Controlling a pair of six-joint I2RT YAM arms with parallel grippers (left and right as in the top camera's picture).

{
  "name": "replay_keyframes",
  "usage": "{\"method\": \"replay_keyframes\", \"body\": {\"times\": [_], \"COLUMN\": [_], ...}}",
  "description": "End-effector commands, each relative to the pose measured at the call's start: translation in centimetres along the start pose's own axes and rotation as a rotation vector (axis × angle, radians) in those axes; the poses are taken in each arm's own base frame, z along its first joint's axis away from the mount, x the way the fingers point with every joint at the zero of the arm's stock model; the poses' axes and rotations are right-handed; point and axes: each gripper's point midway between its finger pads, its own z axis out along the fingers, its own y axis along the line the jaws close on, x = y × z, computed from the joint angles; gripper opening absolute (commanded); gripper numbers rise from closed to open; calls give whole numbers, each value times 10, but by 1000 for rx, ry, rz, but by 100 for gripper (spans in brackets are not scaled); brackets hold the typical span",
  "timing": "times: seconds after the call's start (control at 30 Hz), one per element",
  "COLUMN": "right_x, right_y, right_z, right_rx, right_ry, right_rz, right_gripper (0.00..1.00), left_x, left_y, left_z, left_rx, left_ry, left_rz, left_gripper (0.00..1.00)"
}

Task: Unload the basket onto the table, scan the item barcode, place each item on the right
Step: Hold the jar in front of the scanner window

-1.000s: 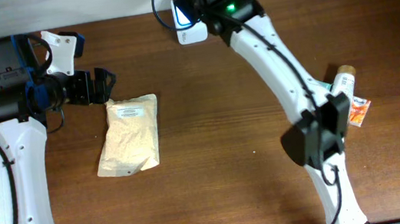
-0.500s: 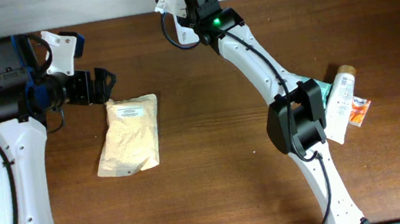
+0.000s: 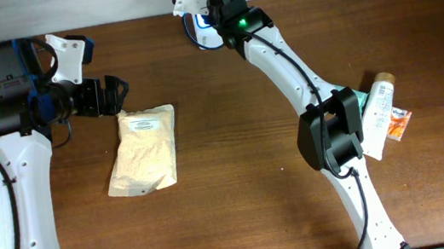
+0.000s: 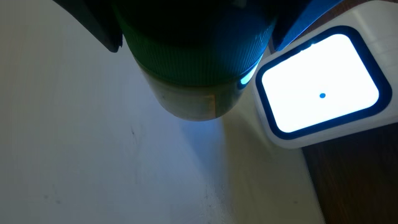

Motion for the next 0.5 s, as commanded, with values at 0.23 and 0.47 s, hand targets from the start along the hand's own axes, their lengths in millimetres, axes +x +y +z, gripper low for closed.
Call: {"method": "replay_keyframes", "body": {"times": [0.23, 0.47], "right_x": [2, 5], "right_y": [0, 14], "right_z": [3, 11], "right_rx": [-19, -41], "right_ry": [-57, -50], "right_rz": [5, 0], "right_gripper": [29, 33], "left_x": [0, 0], "left_y": [3, 3], "left_z": [0, 0], "left_rx": [-5, -4], "left_ry": [0, 0], "left_rz": [11, 11], "left_gripper": [99, 99]}}
